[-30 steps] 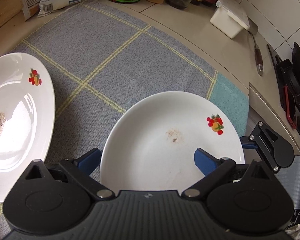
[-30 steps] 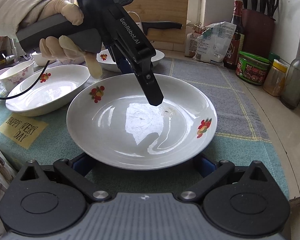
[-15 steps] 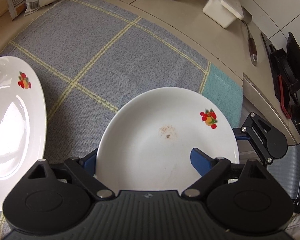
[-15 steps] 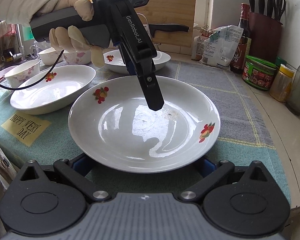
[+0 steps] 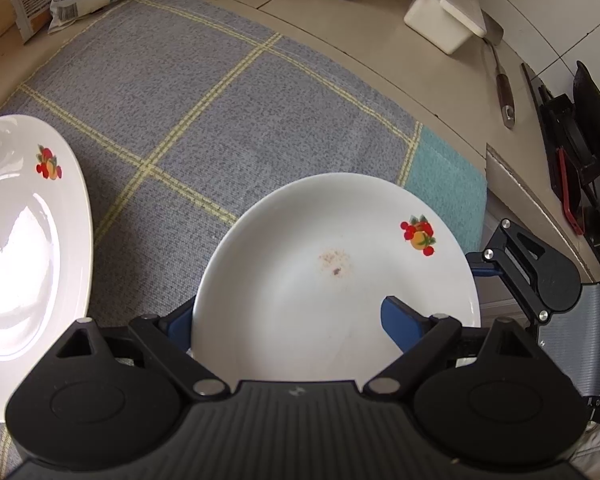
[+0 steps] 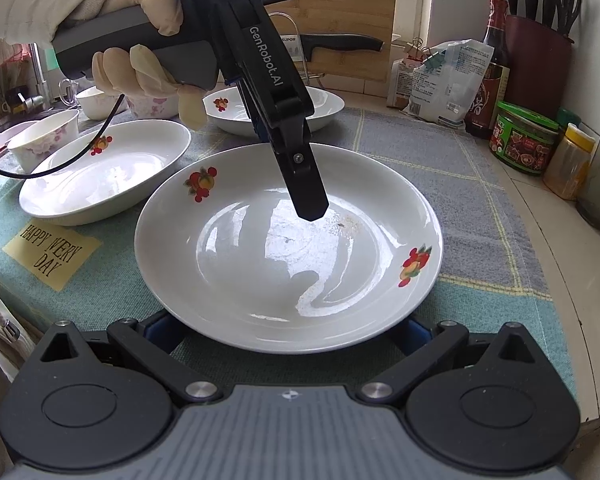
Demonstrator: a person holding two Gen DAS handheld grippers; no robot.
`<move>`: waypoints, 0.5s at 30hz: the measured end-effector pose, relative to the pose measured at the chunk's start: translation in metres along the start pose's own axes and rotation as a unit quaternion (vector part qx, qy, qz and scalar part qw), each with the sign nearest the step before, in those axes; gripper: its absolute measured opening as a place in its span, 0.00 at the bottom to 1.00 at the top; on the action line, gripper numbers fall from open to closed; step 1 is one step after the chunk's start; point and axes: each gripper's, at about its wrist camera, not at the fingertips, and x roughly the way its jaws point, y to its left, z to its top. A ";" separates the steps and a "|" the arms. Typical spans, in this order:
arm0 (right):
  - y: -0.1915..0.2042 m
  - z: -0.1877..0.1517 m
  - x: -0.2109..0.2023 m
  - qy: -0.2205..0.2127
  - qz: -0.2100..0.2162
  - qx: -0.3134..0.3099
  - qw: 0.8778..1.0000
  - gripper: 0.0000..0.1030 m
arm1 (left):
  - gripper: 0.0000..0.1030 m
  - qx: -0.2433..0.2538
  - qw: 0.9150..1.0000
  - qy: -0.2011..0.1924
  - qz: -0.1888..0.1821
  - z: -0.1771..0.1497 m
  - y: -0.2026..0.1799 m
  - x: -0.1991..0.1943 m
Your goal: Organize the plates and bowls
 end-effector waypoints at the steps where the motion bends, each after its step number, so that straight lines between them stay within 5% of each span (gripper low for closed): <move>1: 0.000 0.001 0.000 0.002 0.000 0.000 1.000 1.00 | 0.89 -0.001 1.000 0.000 0.000 0.000 0.000 0.000; 15: -0.002 0.010 0.000 0.026 0.007 0.001 1.000 1.00 | 0.89 -0.009 1.000 -0.017 -0.005 -0.002 0.000 -0.012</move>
